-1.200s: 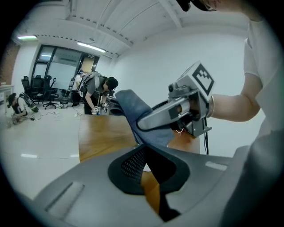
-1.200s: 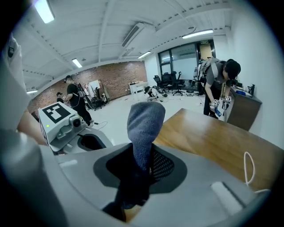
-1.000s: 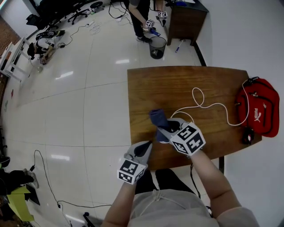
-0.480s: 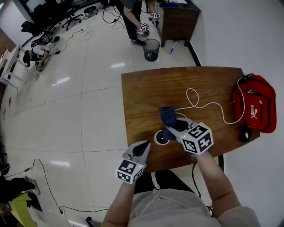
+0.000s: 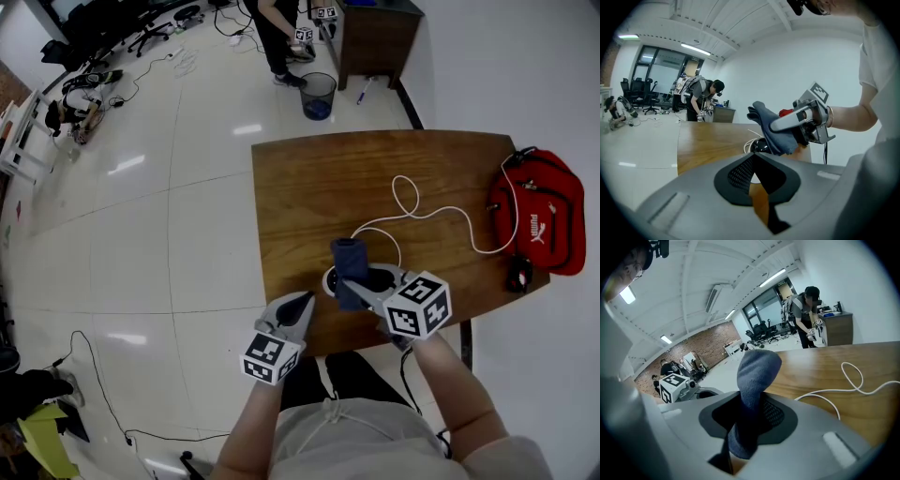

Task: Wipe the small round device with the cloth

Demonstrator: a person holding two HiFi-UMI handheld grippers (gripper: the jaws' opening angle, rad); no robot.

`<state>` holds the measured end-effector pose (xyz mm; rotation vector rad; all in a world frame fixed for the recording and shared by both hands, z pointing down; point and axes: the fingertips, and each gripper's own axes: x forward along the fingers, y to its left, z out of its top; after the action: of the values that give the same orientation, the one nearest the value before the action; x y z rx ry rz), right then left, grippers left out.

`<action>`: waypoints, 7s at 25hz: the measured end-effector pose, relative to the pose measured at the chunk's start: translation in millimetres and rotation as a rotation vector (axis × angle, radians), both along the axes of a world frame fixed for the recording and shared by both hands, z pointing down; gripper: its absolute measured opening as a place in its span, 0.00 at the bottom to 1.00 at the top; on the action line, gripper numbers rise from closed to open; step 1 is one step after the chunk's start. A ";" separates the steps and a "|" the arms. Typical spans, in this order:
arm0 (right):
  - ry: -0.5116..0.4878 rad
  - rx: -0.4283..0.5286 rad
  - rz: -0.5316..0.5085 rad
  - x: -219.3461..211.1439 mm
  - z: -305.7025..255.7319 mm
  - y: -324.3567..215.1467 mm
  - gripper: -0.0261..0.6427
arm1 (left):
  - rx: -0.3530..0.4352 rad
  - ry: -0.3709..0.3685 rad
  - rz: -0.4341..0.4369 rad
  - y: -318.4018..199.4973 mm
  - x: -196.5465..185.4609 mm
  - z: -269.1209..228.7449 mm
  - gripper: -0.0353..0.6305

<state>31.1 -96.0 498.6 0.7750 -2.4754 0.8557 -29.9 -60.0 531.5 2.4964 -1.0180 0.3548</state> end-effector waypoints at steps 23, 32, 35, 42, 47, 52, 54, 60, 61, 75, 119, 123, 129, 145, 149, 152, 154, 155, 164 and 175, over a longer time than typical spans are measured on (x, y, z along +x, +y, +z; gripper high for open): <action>-0.083 -0.198 0.172 72.0 49.2 24.8 0.20 | 0.031 -0.055 0.096 1.5 62.9 37.9 0.69; -0.036 -0.128 0.185 78.9 59.7 15.1 0.20 | 0.066 -0.106 0.107 -34.5 82.2 50.1 0.76; -0.050 -0.122 0.196 82.2 63.7 9.7 0.20 | 0.098 -0.154 0.106 -41.6 84.9 56.6 0.75; -0.056 -0.123 0.196 90.9 67.2 7.8 0.20 | 0.110 -0.212 0.107 -45.5 87.7 65.6 0.62; -0.027 -0.140 0.185 97.9 65.0 19.0 0.20 | 0.105 -0.158 0.143 -37.7 91.6 40.1 0.62; 0.033 -0.155 0.146 95.0 64.9 35.6 0.20 | 0.204 -0.085 0.221 -32.0 110.1 -42.8 0.62; 0.013 -0.140 0.126 86.1 54.2 35.7 0.20 | 0.232 -0.057 0.241 -32.3 116.5 -73.8 0.62; -0.048 0.054 0.035 61.9 -4.4 25.1 0.20 | 0.254 -0.010 0.270 -32.5 129.7 -122.3 0.62; -0.051 0.091 0.011 59.7 -12.5 26.1 0.20 | 0.256 -0.013 0.268 -32.6 131.7 -124.7 0.62; -0.093 0.222 -0.252 45.9 -25.2 88.6 0.19 | 0.248 0.000 0.307 -18.3 149.4 -130.0 0.62; 0.031 0.190 0.093 104.3 -26.0 -2.4 0.20 | 0.144 -0.126 0.093 -40.1 80.3 -16.7 0.62; 0.006 0.151 0.093 105.2 -3.9 -0.1 0.20 | 0.107 -0.163 0.096 -38.5 86.3 22.2 0.62; -0.017 0.123 0.070 95.7 16.0 -0.8 0.20 | 0.061 -0.165 0.073 -41.1 84.0 52.2 0.62; -0.066 0.123 0.044 96.0 3.5 17.2 0.20 | 0.143 -0.133 -0.022 -32.4 79.1 18.2 0.79; -0.065 0.143 0.077 100.3 -10.8 27.1 0.20 | 0.320 -0.169 -0.131 -21.6 53.2 -50.9 0.78; -0.055 0.190 0.114 101.9 -25.5 36.3 0.20 | 0.487 -0.199 -0.208 -16.5 32.7 -107.8 0.67; -0.039 0.221 0.130 101.7 -34.2 47.8 0.20 | 0.502 -0.181 -0.240 -5.7 21.1 -124.9 0.54; -0.036 0.234 0.125 99.3 -38.9 56.6 0.20 | 0.492 -0.164 -0.252 1.8 15.4 -128.5 0.50; -0.047 0.322 0.089 65.5 -81.1 173.5 0.20 | 0.492 -0.104 -0.270 111.6 -20.3 -157.9 0.09; 0.064 0.403 0.233 51.3 -95.5 271.1 0.20 | 0.480 -0.091 -0.244 224.4 -41.6 -175.3 0.06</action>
<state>82.4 175.0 403.1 1.2248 -2.5656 0.3939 -71.5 164.4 356.2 2.7365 -1.5833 0.1618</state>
